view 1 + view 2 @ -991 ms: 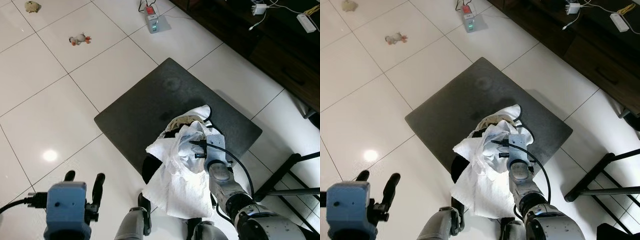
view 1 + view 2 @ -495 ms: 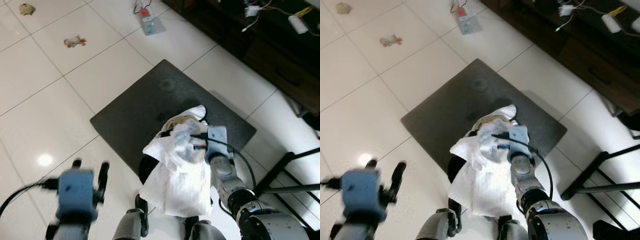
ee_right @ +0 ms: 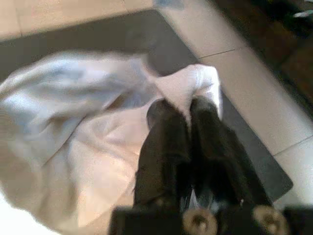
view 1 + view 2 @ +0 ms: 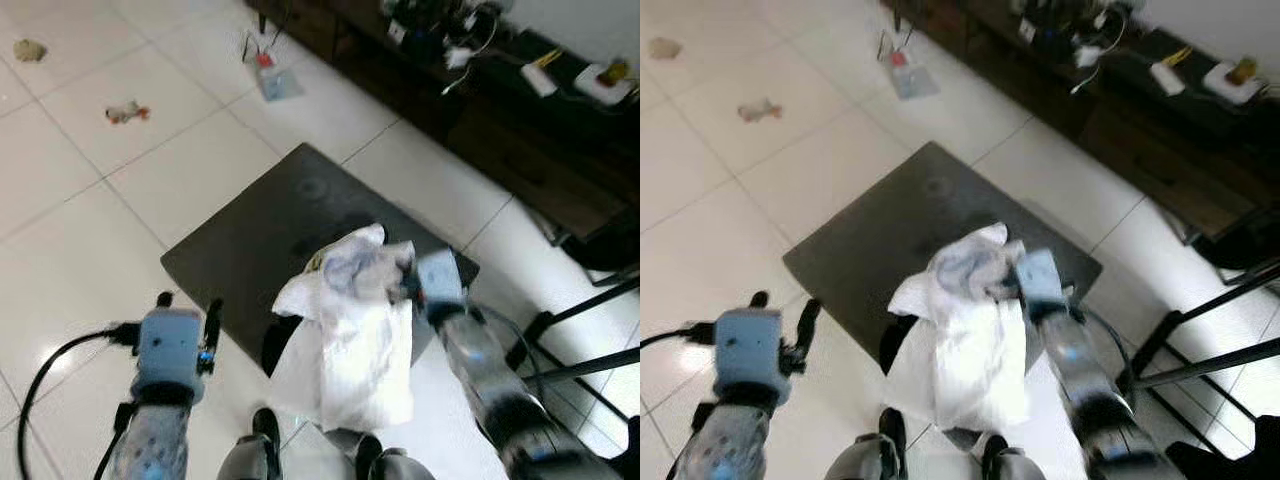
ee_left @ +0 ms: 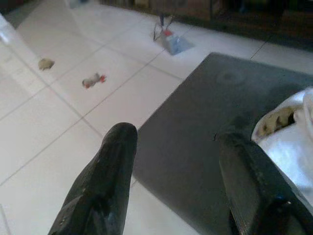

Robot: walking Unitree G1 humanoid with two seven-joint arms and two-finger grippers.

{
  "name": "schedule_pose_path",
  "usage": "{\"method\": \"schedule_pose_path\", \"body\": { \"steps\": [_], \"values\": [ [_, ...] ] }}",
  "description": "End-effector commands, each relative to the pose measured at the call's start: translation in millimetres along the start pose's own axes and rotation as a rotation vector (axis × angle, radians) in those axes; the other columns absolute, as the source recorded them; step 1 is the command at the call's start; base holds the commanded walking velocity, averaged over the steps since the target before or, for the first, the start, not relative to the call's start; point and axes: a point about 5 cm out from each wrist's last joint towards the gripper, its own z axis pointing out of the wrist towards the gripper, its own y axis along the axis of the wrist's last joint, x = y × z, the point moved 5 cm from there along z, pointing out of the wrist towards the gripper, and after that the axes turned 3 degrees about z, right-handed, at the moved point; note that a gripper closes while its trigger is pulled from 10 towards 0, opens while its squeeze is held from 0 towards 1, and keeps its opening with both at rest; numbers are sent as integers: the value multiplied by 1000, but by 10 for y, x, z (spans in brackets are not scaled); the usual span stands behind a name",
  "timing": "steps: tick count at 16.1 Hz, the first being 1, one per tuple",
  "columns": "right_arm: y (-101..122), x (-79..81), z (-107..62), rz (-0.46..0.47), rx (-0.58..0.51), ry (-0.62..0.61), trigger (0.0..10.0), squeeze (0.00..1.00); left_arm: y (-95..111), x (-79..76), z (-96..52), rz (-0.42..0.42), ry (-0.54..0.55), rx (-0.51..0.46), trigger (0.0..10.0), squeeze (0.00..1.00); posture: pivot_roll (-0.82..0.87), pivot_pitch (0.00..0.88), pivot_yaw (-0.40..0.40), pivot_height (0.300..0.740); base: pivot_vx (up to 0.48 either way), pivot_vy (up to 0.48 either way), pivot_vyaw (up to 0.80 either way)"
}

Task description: Hang hanger

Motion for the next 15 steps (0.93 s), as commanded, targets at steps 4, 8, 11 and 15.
{"method": "schedule_pose_path", "body": {
  "steps": [4, 8, 11, 15],
  "values": [
    [-861, 320, -319, -14, 393, 212, 0, 0, -112, -80, 24, 33, -40, 11, 10000, 0, 187, 240, -81, 740, 0, 0, 0],
    [-684, 343, -191, -14, 376, 214, 4078, 0, -112, -69, 43, 25, -23, 5, 10000, 0, 190, 247, -95, 740, 0, 0, 0],
    [-634, 461, -145, 30, 349, 231, 10000, 0, -102, -100, 35, 19, -24, -5, 10000, 0, 200, 250, -99, 740, 0, 0, 0],
    [-681, 492, -124, -3, 363, 191, 10000, 102, -106, -113, 14, 17, -24, -5, 10000, 0, 212, 256, -97, 740, 0, 0, 0]
  ]
}}
